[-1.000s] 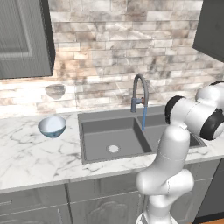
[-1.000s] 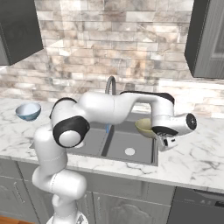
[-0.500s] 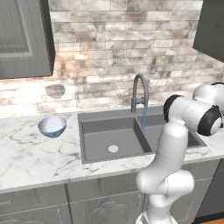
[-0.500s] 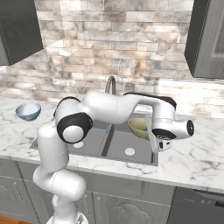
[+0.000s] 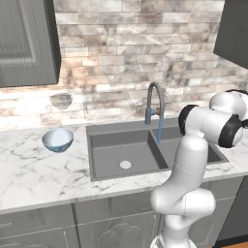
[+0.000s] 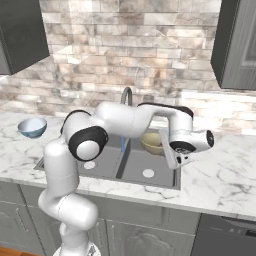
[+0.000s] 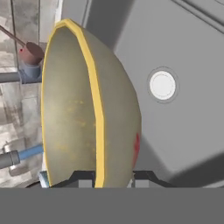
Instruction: Rinse each bowl for a few seconds and place them down in the sink or on the counter.
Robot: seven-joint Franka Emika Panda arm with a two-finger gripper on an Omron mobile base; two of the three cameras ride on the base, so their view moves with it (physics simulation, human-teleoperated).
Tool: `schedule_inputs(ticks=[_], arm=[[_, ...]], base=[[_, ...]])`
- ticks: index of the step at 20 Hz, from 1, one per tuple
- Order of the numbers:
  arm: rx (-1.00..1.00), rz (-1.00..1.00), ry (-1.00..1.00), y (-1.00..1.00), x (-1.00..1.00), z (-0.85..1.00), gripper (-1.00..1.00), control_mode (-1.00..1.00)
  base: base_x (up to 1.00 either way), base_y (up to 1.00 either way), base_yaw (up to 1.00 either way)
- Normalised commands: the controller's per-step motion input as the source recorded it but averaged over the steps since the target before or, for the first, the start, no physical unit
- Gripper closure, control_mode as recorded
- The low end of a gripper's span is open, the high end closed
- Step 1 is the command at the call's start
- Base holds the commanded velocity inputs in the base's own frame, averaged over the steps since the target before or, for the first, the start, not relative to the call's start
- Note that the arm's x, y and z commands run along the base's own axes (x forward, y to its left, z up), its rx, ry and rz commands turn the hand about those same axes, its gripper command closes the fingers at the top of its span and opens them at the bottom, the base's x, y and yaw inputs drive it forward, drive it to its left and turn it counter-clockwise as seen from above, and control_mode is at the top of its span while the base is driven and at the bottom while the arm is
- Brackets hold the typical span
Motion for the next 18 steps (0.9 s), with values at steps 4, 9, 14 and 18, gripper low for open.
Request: schedule_inputs(ticks=[4, 9, 14, 18], arm=[[-0.06, 0.09, 0.05, 0.31, 0.08, -0.01, 1.00, -1.00], [-0.05, 0.09, 0.02, 0.31, 0.05, -0.04, 1.00, -1.00], [0.00, 0.06, 0.00, 0.33, 0.03, -0.09, 1.00, -1.00], [0.00, 0.06, -0.01, 0.33, 0.07, -0.03, 1.00, -1.00]], base=[[0.00, 0.00, 0.00], [0.00, 0.00, 0.00], [0.00, 0.00, 0.00], [0.00, 0.00, 0.00]])
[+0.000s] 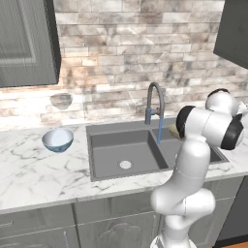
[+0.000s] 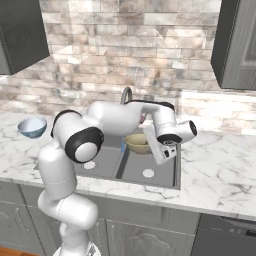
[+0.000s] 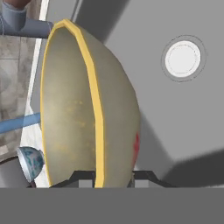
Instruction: Rinse each bowl for a few seconds and place them down in the sink or on the counter.
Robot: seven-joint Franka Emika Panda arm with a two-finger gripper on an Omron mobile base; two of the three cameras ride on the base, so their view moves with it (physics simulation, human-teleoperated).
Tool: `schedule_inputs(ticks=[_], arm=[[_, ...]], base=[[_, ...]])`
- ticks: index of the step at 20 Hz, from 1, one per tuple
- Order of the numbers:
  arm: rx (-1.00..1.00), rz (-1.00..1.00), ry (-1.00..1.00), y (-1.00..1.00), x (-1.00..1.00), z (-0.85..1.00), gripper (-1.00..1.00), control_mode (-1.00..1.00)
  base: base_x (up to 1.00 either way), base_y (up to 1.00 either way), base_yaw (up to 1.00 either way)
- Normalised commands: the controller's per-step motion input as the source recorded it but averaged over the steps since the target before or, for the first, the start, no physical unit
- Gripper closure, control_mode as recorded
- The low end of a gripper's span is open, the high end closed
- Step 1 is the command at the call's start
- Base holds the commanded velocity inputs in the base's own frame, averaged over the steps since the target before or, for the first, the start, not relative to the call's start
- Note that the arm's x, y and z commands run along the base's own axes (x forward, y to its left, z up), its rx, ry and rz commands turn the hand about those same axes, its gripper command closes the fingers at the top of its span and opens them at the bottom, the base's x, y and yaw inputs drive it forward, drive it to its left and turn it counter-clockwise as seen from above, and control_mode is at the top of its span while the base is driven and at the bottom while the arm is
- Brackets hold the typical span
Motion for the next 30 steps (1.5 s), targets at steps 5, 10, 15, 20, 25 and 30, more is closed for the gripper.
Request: schedule_inputs(ticks=[5, 10, 15, 20, 25, 30], arm=[[0.00, 0.06, -0.01, 0.33, 0.09, -0.01, 1.00, -1.00], [0.00, 0.06, 0.00, 0.32, 0.12, -0.01, 1.00, -1.00], [0.00, 0.06, 0.00, 0.30, 0.17, -0.03, 1.00, -1.00], [0.00, 0.05, -0.01, 0.23, 0.21, -0.06, 1.00, -1.00], [0.01, 0.06, -0.02, 0.13, 0.20, -0.06, 1.00, -1.00], [0.00, 0.07, 0.00, -0.14, 0.00, 0.00, 1.00, -1.00]], base=[[0.00, 0.00, 0.00], [0.00, 0.00, 0.00], [0.00, 0.00, 0.00], [0.00, 0.00, 0.00], [0.00, 0.00, 0.00], [0.00, 0.00, 0.00]])
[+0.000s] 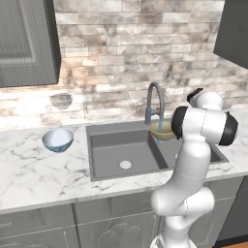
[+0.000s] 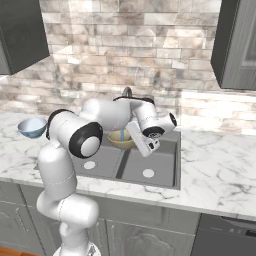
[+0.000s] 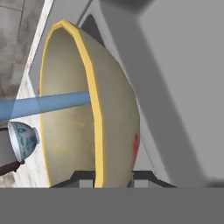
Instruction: Rinse each bowl for a few seconds and place them down in the sink or on the counter.
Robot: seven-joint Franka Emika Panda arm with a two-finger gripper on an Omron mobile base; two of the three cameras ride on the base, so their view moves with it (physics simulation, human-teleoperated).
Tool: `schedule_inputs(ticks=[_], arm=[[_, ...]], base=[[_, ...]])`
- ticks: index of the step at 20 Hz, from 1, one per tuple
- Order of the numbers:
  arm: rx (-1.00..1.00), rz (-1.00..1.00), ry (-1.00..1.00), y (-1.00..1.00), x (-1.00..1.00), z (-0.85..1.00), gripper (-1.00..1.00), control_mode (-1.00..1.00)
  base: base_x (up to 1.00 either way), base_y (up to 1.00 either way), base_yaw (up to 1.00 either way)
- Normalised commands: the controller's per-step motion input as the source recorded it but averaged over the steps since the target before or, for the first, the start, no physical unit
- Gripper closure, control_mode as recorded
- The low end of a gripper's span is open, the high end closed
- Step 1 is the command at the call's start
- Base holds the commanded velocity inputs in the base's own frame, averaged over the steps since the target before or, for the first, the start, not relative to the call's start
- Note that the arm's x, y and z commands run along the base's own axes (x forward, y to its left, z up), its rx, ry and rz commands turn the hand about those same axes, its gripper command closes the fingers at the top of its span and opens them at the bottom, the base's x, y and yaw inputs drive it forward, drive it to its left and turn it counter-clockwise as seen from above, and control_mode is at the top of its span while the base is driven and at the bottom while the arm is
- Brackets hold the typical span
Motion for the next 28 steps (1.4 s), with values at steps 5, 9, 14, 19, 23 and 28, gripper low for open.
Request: schedule_inputs(ticks=[5, 9, 14, 19, 23, 28], arm=[[0.00, 0.06, -0.01, -0.37, -0.11, 0.00, 1.00, -1.00], [0.01, 0.06, -0.03, -0.46, -0.18, 0.02, 1.00, -1.00], [0.01, 0.06, -0.04, -0.47, -0.21, 0.04, 1.00, -1.00], [0.01, 0.04, -0.04, -0.47, -0.25, 0.09, 1.00, -1.00], [0.02, 0.01, -0.07, -0.42, -0.33, 0.17, 1.00, -1.00], [0.03, 0.00, -0.07, -0.41, -0.29, 0.20, 1.00, -1.00]], base=[[0.00, 0.00, 0.00], [0.00, 0.00, 0.00], [0.00, 0.00, 0.00], [0.00, 0.00, 0.00], [0.00, 0.00, 0.00], [0.00, 0.00, 0.00]])
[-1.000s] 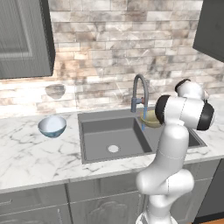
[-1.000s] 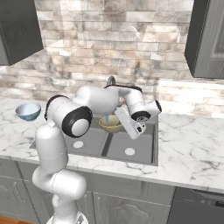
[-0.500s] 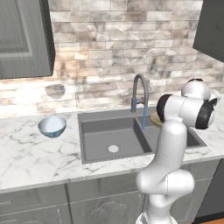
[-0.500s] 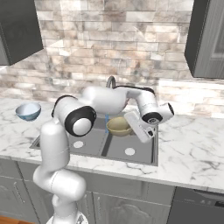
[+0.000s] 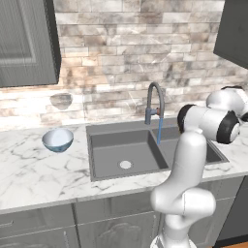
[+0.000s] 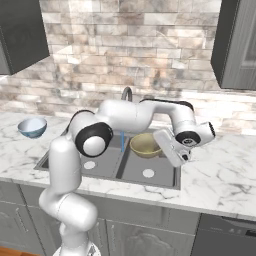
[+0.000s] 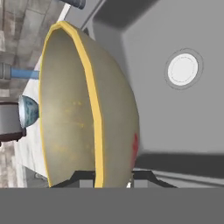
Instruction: Rinse each bowl for a few seconds and place them down in the sink or on the counter.
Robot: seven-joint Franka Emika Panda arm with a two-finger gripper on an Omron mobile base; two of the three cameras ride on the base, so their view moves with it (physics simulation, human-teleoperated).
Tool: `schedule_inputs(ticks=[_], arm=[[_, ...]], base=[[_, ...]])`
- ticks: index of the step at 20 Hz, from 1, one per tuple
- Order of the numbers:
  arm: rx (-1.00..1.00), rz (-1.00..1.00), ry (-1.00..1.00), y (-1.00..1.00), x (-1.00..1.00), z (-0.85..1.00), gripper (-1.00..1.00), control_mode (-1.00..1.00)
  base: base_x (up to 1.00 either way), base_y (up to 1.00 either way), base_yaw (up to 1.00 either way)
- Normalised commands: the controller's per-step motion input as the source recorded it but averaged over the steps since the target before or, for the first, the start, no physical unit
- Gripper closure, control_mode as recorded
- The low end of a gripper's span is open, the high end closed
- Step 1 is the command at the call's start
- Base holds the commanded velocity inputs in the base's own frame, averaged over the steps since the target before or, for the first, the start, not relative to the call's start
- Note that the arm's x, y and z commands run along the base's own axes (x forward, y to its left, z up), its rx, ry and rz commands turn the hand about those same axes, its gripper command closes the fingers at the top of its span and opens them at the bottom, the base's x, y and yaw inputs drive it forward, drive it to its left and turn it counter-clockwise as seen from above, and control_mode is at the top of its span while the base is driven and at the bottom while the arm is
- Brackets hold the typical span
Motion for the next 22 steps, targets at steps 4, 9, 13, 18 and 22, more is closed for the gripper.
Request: schedule_inputs(ticks=[4, 9, 13, 18, 22], arm=[[0.03, -0.03, -0.05, -0.40, -0.22, 0.12, 1.00, -1.00], [0.03, -0.06, -0.03, -0.32, -0.18, 0.07, 1.00, -1.00], [0.03, -0.08, -0.02, -0.26, -0.16, 0.01, 1.00, -1.00], [0.02, -0.10, 0.00, -0.31, -0.12, 0.05, 1.00, -1.00], [0.01, -0.12, 0.00, -0.25, -0.18, 0.11, 1.00, -1.00]], base=[[0.00, 0.00, 0.00], [0.00, 0.00, 0.00], [0.00, 0.00, 0.00], [0.00, 0.00, 0.00], [0.00, 0.00, 0.00]])
